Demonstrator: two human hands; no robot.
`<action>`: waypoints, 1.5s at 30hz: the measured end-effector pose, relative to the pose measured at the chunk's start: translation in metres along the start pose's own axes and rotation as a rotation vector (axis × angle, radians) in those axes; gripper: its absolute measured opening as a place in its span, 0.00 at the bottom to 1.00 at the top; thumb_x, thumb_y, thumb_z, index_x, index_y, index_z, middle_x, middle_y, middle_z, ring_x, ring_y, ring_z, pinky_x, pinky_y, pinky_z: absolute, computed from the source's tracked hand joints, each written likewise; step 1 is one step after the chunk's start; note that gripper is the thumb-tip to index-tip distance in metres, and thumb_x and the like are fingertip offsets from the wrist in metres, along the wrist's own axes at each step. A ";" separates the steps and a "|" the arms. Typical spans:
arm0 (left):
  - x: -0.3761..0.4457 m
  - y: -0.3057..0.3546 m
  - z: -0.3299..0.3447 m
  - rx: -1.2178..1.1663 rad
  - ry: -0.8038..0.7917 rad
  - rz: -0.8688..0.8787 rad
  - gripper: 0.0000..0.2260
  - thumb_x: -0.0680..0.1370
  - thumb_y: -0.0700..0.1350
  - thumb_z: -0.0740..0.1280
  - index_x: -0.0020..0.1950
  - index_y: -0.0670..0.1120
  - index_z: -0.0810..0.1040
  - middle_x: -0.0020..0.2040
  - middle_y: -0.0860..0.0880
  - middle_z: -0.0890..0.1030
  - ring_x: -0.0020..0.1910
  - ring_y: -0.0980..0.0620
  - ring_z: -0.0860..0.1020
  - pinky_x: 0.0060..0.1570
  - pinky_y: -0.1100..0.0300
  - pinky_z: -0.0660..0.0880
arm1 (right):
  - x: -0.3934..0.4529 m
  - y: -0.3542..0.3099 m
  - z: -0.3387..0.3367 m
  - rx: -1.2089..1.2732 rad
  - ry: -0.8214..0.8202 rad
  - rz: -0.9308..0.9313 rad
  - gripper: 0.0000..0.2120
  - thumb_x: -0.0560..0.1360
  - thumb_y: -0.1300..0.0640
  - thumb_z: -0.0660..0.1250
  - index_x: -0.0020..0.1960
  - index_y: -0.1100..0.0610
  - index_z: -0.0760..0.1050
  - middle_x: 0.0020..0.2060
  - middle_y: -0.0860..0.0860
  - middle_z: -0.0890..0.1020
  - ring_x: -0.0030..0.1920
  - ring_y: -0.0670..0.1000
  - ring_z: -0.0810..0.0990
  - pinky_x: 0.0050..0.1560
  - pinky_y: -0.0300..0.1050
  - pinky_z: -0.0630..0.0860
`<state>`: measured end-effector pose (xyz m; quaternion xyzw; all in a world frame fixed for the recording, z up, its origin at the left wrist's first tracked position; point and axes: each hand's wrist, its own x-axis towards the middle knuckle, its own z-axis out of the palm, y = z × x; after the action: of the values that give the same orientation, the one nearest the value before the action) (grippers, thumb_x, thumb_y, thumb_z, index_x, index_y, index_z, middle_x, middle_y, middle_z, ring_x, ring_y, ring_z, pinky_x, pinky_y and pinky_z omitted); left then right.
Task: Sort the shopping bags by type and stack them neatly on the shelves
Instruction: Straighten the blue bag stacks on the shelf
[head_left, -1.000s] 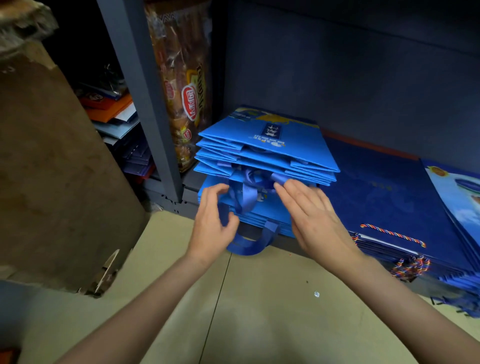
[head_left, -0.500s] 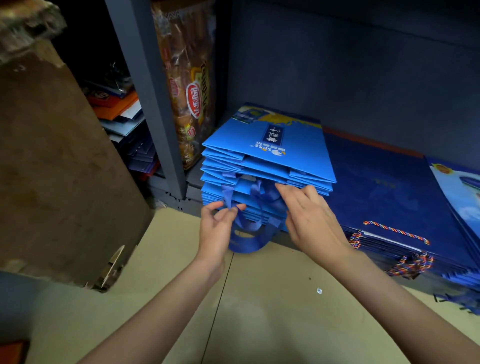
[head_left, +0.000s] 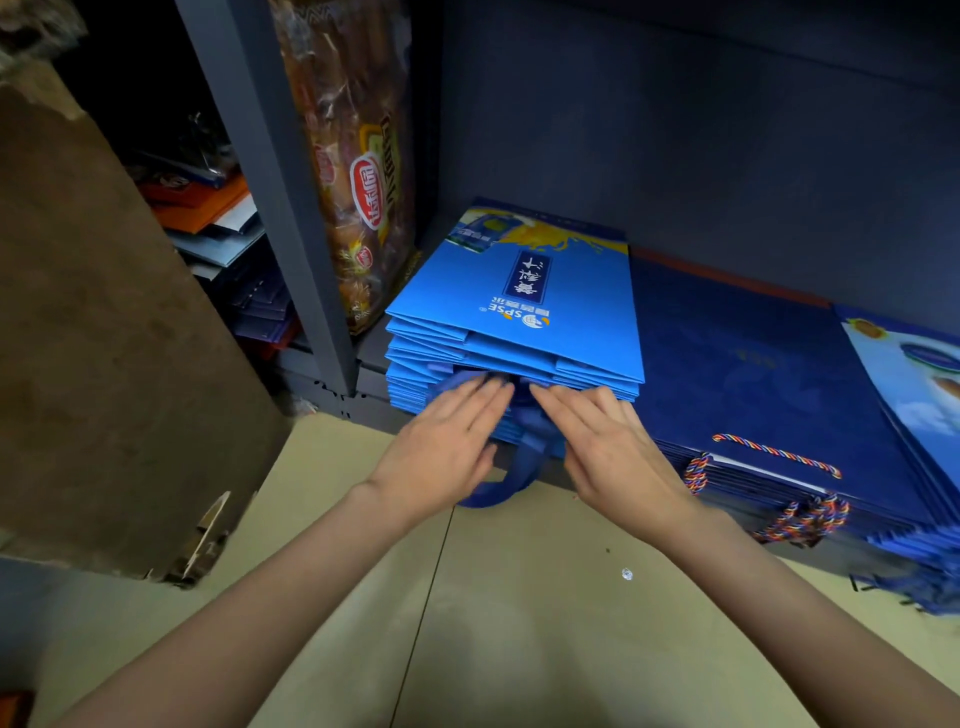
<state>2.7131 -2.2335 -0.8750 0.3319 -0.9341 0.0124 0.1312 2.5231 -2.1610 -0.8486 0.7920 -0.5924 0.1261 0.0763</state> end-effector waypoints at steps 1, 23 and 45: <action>0.002 -0.004 0.000 0.014 -0.058 -0.030 0.24 0.75 0.50 0.57 0.67 0.39 0.72 0.64 0.44 0.76 0.64 0.48 0.75 0.63 0.54 0.71 | 0.000 0.001 0.000 -0.034 0.011 -0.011 0.33 0.65 0.66 0.69 0.69 0.60 0.67 0.60 0.51 0.76 0.50 0.51 0.67 0.49 0.46 0.72; -0.008 -0.008 -0.008 -0.179 0.254 -0.115 0.20 0.69 0.34 0.64 0.61 0.42 0.68 0.51 0.47 0.67 0.46 0.48 0.69 0.28 0.52 0.77 | 0.030 -0.008 0.029 -0.373 0.327 0.201 0.07 0.64 0.63 0.74 0.37 0.56 0.76 0.42 0.52 0.78 0.40 0.55 0.64 0.41 0.49 0.59; -0.030 0.002 -0.009 -0.232 0.199 -0.179 0.14 0.70 0.41 0.59 0.50 0.42 0.80 0.44 0.48 0.82 0.44 0.50 0.77 0.43 0.59 0.73 | 0.024 0.015 0.011 -0.066 -0.136 0.328 0.41 0.56 0.51 0.81 0.65 0.58 0.71 0.64 0.62 0.71 0.62 0.56 0.59 0.64 0.64 0.63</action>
<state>2.7361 -2.2127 -0.8735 0.3934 -0.8784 -0.0744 0.2611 2.5167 -2.1901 -0.8531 0.6887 -0.7211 0.0637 0.0405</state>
